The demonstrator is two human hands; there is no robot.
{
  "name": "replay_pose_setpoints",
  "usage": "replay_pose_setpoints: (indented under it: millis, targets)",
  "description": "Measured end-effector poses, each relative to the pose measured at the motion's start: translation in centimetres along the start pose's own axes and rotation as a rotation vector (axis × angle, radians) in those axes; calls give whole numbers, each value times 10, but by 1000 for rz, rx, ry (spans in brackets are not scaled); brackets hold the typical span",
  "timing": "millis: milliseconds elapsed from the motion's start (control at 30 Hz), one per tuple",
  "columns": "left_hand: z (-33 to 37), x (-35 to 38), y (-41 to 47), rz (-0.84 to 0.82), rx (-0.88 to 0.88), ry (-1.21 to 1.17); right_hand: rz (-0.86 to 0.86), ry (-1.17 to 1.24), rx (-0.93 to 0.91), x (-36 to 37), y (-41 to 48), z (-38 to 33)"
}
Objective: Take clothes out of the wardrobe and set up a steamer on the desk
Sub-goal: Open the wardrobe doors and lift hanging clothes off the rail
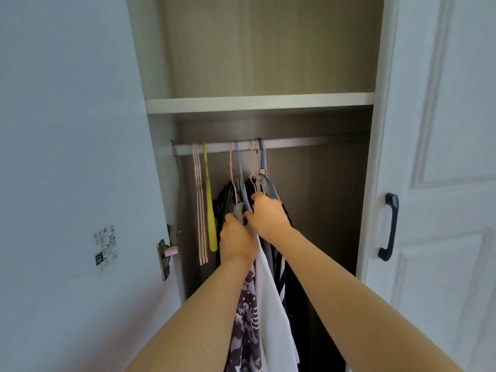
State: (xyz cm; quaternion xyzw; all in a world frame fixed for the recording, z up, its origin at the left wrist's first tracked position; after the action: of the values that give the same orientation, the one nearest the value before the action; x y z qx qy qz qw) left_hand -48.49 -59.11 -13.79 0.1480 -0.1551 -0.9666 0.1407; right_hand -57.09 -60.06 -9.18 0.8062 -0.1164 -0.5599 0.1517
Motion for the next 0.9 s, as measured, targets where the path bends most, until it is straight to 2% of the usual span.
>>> replay_pose_setpoints:
  millis: [300,433,567,700,900]
  targets:
    - [-3,1,56,41,-151,-211,-53,28,188,10,21,20]
    - [-5,12,72,-80,-291,-452,-10,88,250,14,23,22]
    - [-4,13,81,-119,-356,-587,36,133,278,13,21,22]
    - [10,9,92,-78,-369,-764,58,203,308,-6,24,14]
    - [31,3,85,-85,-372,-816,104,258,308,-24,24,10]
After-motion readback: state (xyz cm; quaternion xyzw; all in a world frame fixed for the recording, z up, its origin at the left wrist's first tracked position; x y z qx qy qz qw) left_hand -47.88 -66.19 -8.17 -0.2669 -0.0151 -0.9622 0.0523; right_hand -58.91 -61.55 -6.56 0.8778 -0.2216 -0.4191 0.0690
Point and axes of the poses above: each hand's wrist, its own y-axis towards the middle knuckle, its own x-axis out of the palm, z = x × y, the point moved 5 cm from there along y, towards the middle knuckle, and after that the axes turned 14 degrees about -y, right-handed, at the moved point
